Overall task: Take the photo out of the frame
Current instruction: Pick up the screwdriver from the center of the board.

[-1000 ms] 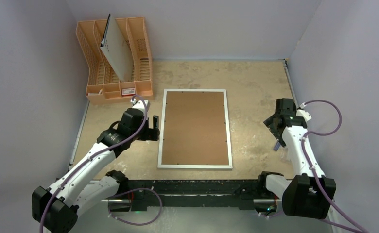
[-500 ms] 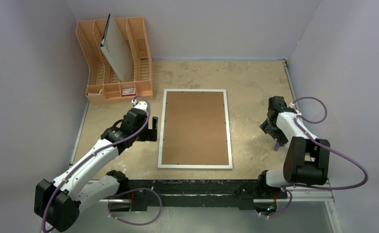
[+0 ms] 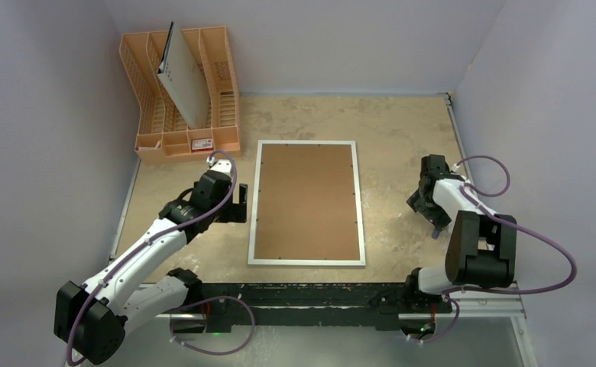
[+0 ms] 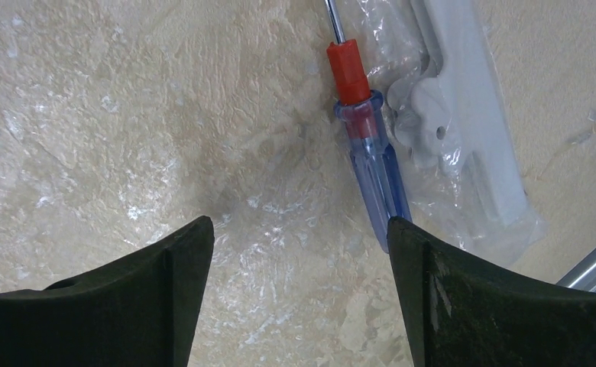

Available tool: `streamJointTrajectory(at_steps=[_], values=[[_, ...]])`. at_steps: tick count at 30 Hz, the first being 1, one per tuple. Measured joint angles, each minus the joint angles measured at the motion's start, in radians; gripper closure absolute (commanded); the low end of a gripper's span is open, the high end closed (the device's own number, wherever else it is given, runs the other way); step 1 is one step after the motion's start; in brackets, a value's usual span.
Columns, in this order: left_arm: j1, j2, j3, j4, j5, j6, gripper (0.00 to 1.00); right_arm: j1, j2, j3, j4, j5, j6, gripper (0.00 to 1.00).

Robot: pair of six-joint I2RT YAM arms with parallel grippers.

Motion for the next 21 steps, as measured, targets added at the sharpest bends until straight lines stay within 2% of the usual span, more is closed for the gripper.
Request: streamJointTrajectory(at_steps=[13,21], values=[[0.0,0.013,0.0,0.0,0.001,0.0,0.1,-0.003,-0.08,0.0,0.0,0.002,0.001,0.14],[0.0,0.021,0.0,0.001,0.005,0.0,0.1,-0.049,-0.042,-0.006,0.005,0.0,0.015,0.15]])
